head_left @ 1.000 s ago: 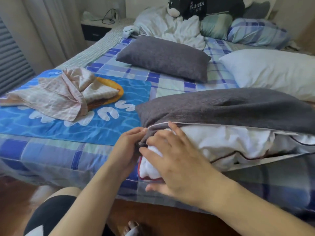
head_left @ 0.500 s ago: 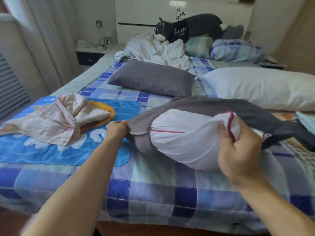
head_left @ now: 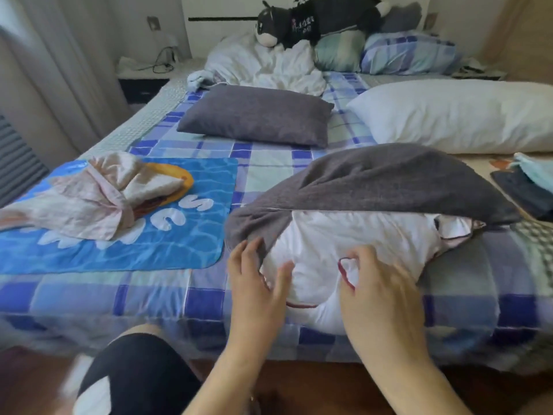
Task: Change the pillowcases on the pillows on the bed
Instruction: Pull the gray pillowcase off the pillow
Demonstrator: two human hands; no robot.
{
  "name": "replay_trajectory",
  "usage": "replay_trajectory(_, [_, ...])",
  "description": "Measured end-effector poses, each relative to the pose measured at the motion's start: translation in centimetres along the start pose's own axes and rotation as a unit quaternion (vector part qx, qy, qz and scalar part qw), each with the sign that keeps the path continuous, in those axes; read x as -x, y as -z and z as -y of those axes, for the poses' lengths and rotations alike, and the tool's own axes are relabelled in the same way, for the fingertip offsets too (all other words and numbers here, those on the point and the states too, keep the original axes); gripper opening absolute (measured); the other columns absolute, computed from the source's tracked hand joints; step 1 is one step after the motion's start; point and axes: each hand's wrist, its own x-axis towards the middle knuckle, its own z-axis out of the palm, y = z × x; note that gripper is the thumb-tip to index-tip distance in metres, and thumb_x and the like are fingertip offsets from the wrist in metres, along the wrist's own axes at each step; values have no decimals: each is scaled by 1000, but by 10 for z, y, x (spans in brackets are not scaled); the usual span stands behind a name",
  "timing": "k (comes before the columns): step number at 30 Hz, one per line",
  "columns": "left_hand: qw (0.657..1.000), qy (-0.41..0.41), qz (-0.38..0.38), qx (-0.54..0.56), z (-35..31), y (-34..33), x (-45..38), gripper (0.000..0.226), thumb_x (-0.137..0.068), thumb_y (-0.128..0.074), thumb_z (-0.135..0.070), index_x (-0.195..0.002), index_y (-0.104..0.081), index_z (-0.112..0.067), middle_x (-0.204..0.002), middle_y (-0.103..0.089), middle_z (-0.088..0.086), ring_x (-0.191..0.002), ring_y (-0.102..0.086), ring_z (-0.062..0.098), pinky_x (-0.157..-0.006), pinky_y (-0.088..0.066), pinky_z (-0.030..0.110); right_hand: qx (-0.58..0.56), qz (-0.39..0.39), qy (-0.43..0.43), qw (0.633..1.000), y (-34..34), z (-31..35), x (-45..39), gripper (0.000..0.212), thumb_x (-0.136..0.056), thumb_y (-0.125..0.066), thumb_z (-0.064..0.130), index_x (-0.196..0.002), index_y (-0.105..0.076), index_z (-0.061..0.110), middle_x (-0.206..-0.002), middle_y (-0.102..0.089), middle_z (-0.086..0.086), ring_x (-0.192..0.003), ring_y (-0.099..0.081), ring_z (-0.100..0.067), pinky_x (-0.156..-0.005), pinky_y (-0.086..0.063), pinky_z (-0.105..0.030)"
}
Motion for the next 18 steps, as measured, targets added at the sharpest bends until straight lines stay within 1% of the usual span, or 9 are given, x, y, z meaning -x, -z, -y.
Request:
replay_trajectory(2, [1000,-3,-12,22,14,4,5,46,-94,-68,-25,-138,-57,-19,-142,-47,-5,-126,-44,-6,-102,-35,7,10,37,28,999,0,20,19,44,-66,-71,9,-109,-65,12,-93,-62,-8,-81,-58,-37,-86,-48,-54])
replay_trajectory(4, [998,5,-38,48,17,16,-8,31,-100,-61,-20,-131,-66,-20,-133,-61,-7,-124,-54,-4,-101,-41,12,-5,45,85,995,-2,44,37,51,-67,-56,15,-116,-66,9,-116,-60,-14,-101,-56,-40,-100,-42,-61])
replay_trajectory(6, [992,42,-27,112,21,29,-16,26,-104,-52,-14,-122,-70,-20,-118,-71,-9,-114,-63,1,-93,-49,16,-23,76,110,991,-11,66,45,56,-72,-49,15,-125,-63,4,-134,-55,-18,-120,-52,-43,-107,-38,-59])
replay_trajectory(8, [988,56,5,144,28,36,-20,26,-103,-53,-9,-118,-71,-21,-111,-74,-8,-109,-67,6,-87,-53,17,9,123,102,987,-28,77,36,62,-80,-47,15,-140,-50,1,-148,-43,-21,-137,-39,-42,-114,-32,-57])
replay_trajectory(10, [996,28,30,79,40,36,-21,29,-96,-65,-9,-121,-69,-24,-119,-71,-10,-114,-64,6,-96,-51,24,52,155,91,982,-49,83,24,62,-92,-36,17,-152,-31,1,-158,-28,-22,-146,-24,-42,-119,-21,-56])
replay_trajectory(12, [1000,6,15,-12,50,30,-22,37,-90,-72,-10,-124,-69,-22,-126,-63,-14,-120,-60,5,-101,-48,24,95,170,106,975,-70,87,22,61,-99,-29,17,-156,-17,1,-162,-17,-23,-150,-13,-43,-121,-11,-57])
replay_trajectory(14, [995,11,-20,-97,51,28,-21,35,-92,-69,-17,-126,-68,-23,-126,-59,-15,-117,-59,9,-96,-47,24,125,171,147,966,-84,85,31,61,-99,-31,18,-157,-18,3,-162,-17,-23,-150,-12,-43,-121,-9,-56])
replay_trajectory(16, [982,1,-42,-183,50,28,-18,33,-95,-63,-29,-127,-67,-28,-128,-60,-13,-113,-61,12,-86,-48,28,128,164,184,961,-86,72,35,62,-97,-35,21,-157,-22,10,-161,-22,-18,-149,-18,-40,-122,-13,-54])
replay_trajectory(18, [965,-34,-50,-255,48,25,-15,32,-94,-64,-31,-126,-69,-28,-127,-63,-10,-106,-65,17,-75,-52,33,127,155,193,961,-84,54,30,66,-95,-42,24,-157,-21,18,-159,-25,-14,-147,-23,-37,-121,-20,-51])
